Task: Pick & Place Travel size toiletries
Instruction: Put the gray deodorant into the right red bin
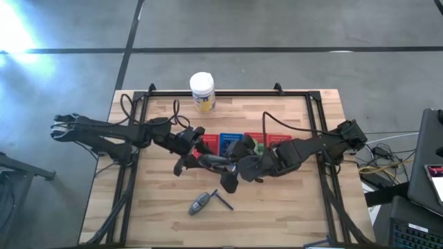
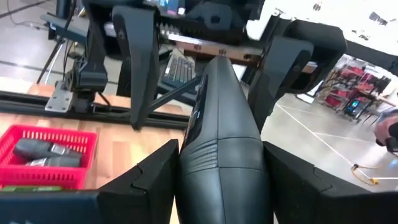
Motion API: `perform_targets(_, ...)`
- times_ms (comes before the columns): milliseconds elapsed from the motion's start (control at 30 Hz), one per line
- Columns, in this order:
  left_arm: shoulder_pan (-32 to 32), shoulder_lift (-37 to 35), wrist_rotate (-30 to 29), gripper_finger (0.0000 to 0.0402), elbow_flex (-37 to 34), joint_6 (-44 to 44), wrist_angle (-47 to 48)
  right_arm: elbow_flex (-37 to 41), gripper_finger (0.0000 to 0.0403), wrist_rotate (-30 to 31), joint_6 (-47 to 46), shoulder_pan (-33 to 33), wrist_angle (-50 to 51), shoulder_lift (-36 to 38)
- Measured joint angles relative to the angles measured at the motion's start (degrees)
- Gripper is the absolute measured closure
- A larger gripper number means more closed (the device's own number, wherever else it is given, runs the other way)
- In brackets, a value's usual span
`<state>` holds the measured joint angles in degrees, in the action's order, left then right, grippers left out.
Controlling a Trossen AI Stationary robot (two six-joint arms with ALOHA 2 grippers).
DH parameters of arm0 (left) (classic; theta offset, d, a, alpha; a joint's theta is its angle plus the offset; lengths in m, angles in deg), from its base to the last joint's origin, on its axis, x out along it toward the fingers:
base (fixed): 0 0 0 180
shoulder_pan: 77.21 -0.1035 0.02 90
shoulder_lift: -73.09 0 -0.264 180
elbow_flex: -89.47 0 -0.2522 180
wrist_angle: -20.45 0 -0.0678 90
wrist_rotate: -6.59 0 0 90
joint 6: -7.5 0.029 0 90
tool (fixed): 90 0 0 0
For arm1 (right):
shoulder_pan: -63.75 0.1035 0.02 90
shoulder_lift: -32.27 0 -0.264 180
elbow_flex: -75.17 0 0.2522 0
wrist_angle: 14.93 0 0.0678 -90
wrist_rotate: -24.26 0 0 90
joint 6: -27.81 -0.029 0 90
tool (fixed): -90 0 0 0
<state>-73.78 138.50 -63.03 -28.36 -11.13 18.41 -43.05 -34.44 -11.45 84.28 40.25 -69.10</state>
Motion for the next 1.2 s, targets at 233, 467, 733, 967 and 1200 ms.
perform_targets(233, 0.0, 0.0, 0.4, 0.0195, 0.2, -1.0, 0.3, 0.0, 0.0127, -0.4, -0.1, 0.1, -0.5, 0.0)
perform_targets(467, -0.1, 0.0, 1.2, 0.0195, 0.2, -1.4, 1.2, 0.0, 0.0167, -0.5, -0.2, 0.2, -0.5, 0.0)
perform_targets(733, -0.1, 0.0, 2.4, 0.0195, 0.2, -1.4, 2.3, 0.0, 0.0190, -2.6, -0.2, 0.2, -1.1, 0.3)
perform_targets(967, 0.0, 0.0, 2.6, 0.0195, 0.3, -1.3, 2.3, 0.0, 0.0236, -3.3, 0.3, 0.1, -2.6, 0.2)
perform_targets(1200, 0.0, 0.0, 2.8, 0.0192, 0.3, -0.8, 2.3, 0.0, 0.0290, -3.6, 0.7, 0.0, -2.5, 0.2)
